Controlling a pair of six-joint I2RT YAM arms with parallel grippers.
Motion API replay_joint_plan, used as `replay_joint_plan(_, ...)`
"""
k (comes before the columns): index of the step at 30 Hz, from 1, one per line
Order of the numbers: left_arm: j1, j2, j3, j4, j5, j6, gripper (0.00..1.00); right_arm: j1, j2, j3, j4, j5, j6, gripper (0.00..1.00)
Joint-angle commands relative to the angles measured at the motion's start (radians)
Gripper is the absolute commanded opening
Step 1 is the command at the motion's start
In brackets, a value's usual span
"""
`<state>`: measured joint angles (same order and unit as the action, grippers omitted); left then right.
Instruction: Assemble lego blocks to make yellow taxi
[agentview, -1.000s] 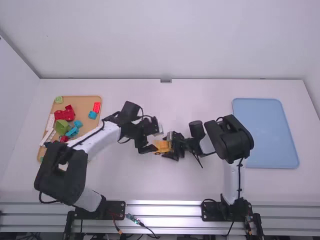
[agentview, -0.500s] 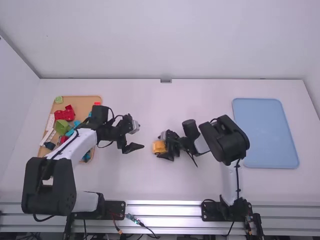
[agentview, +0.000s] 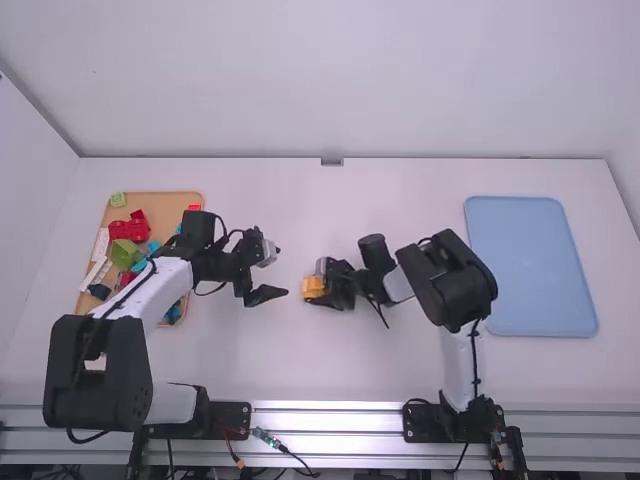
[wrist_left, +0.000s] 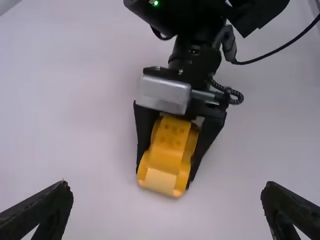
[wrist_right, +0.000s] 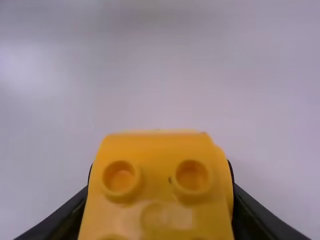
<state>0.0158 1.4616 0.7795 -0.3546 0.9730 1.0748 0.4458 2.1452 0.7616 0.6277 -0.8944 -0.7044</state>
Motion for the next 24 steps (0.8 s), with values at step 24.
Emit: replay_joint_plan(24, -0.001, -0.024, -0.048, 0.197, 0.003, -0.102, 0.99, -0.822, -0.641, -0.101, -0.319, 0.617, 0.159, 0.31)
